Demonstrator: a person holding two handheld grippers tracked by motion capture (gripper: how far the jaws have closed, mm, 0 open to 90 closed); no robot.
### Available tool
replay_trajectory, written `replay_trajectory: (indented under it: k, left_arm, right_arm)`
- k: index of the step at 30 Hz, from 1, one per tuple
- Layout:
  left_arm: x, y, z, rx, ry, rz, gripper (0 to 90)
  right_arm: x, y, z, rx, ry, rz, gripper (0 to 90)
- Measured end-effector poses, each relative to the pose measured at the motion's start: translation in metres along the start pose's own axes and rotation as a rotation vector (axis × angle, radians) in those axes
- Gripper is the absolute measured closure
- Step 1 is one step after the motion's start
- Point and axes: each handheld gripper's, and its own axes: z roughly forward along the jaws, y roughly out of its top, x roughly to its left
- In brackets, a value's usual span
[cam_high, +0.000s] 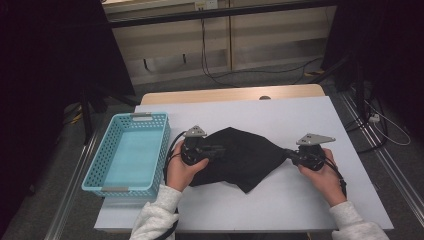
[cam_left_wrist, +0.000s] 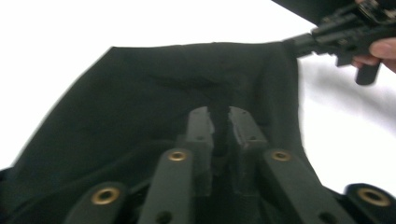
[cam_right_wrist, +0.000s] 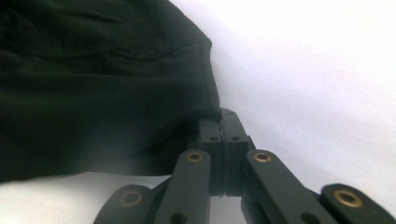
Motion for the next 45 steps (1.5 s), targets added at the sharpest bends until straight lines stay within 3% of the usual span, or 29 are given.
replay_trajectory:
  k: [5,9,13,16,18,19,20,21,22,23,25,30,35,43,45]
  left_arm:
    - [-0.008,-0.007,0.000,0.022,0.007,0.026,54.4]
    - [-0.015,-0.016,0.005,0.063,0.007,0.048,49.9]
    - [-0.017,-0.021,0.010,0.099,0.019,0.061,50.8]
    - [-0.016,-0.027,0.016,0.136,0.039,0.067,52.9]
    - [-0.015,-0.030,0.019,0.152,0.041,0.054,60.3]
    - [-0.013,-0.032,0.021,0.168,0.044,0.057,68.4]
    - [-0.012,-0.033,0.022,0.192,0.040,0.052,68.4]
    - [-0.011,-0.034,0.022,0.188,0.039,0.040,76.5]
    - [-0.010,-0.034,0.023,0.193,0.030,0.027,76.5]
    - [-0.011,-0.032,0.023,0.196,0.024,0.006,84.1]
    - [-0.011,-0.030,0.022,0.197,0.017,-0.007,85.4]
    - [-0.005,-0.015,0.000,0.102,-0.008,-0.064,86.1]
    - [0.009,-0.006,-0.023,-0.013,0.016,-0.119,86.5]
    - [0.022,-0.003,-0.041,-0.087,0.058,-0.160,86.5]
    - [0.026,-0.004,-0.045,-0.102,0.067,-0.169,86.5]
  right_arm:
    - [0.002,-0.001,0.005,0.002,0.007,0.010,90.0]
    - [0.000,-0.001,0.005,0.009,-0.004,0.018,89.9]
    - [0.000,-0.002,0.005,0.009,-0.006,0.014,89.9]
    - [0.002,-0.002,0.005,0.015,-0.012,0.007,89.8]
    - [0.002,-0.001,0.006,0.015,-0.012,-0.001,89.8]
    - [0.002,-0.001,0.008,0.019,-0.017,0.001,89.8]
    - [0.002,-0.001,0.008,0.019,-0.017,0.001,89.8]
    - [0.003,-0.002,0.010,0.023,-0.013,-0.001,89.7]
    - [0.003,-0.002,0.010,0.023,-0.013,-0.001,89.7]
    - [0.003,-0.002,0.011,0.027,-0.010,-0.002,89.6]
    - [0.003,-0.002,0.011,0.028,-0.010,-0.007,89.6]
    - [0.002,-0.004,0.009,0.034,-0.011,-0.004,89.4]
    - [0.008,-0.002,0.015,0.032,-0.004,-0.017,83.6]
    - [0.029,0.002,0.030,0.059,0.061,-0.046,65.9]
    - [0.031,0.003,0.031,0.062,0.066,-0.050,65.8]
